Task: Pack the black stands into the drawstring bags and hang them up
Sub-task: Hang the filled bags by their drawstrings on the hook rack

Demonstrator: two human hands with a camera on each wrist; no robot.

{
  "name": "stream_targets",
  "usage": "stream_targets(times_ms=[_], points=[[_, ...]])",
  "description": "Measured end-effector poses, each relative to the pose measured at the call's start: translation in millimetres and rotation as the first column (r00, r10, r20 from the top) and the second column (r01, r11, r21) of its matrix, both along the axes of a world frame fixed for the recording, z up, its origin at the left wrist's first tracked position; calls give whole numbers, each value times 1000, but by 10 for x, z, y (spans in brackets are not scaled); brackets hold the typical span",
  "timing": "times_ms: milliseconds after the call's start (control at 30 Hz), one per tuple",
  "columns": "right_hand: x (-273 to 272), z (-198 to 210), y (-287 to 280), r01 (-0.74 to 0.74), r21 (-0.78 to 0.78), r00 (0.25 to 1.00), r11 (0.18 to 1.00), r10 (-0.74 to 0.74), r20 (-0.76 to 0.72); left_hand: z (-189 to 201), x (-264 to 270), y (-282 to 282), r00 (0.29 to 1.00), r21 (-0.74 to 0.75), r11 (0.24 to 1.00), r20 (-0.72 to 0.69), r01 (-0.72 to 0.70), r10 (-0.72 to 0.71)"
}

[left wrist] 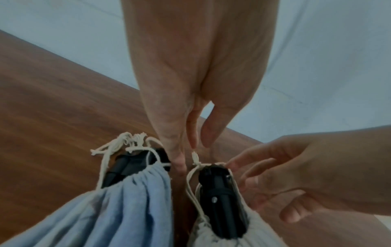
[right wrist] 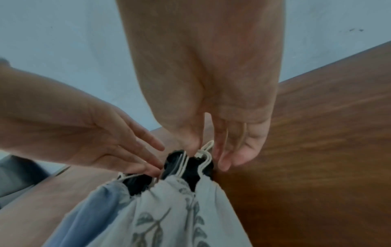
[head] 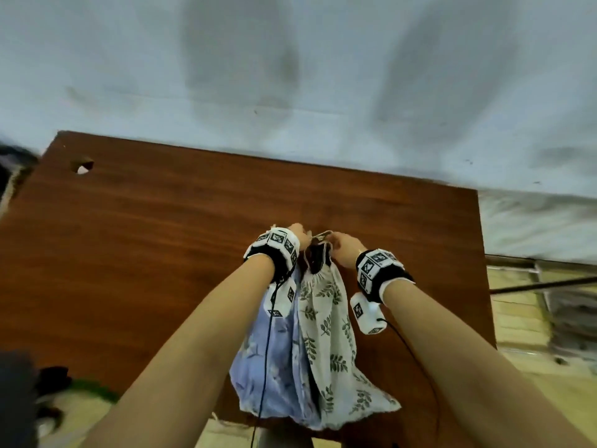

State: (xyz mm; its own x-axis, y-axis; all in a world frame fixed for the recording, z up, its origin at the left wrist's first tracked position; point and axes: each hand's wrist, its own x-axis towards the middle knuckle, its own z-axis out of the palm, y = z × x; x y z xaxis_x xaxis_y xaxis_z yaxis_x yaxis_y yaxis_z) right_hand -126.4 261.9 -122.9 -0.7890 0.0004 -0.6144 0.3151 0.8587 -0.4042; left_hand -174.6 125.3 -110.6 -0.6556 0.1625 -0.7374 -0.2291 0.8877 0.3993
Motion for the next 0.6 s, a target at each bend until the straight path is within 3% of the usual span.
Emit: stream_targets(times_ms=[133,233,267,333,433,600], points=[[19,-10,-50,110,8,994,994,-110,4,-395,-160,63,991,-25,996,106,84,-81],[37,-12,-101,139,22,990,990,-140,27,-1330,-426,116,992,-15,1000,129,12,-10],[31,-35,-111,166,17,986,986,-166,22,-1419,-471,146,987,-10,1000,159,-4,5],[23,-70,-134,191,22,981,981,-192,19,-1147,-443,149,968,33,999,250,-29,20],[-4,-76,-136,227,-4,974,974,-226,13,-397,-301,99,973,106,994,229,0,-25],[5,9,-83,390,-253,897,885,-427,-110,-235,-293,182,960,191,981,279,-19,-35]])
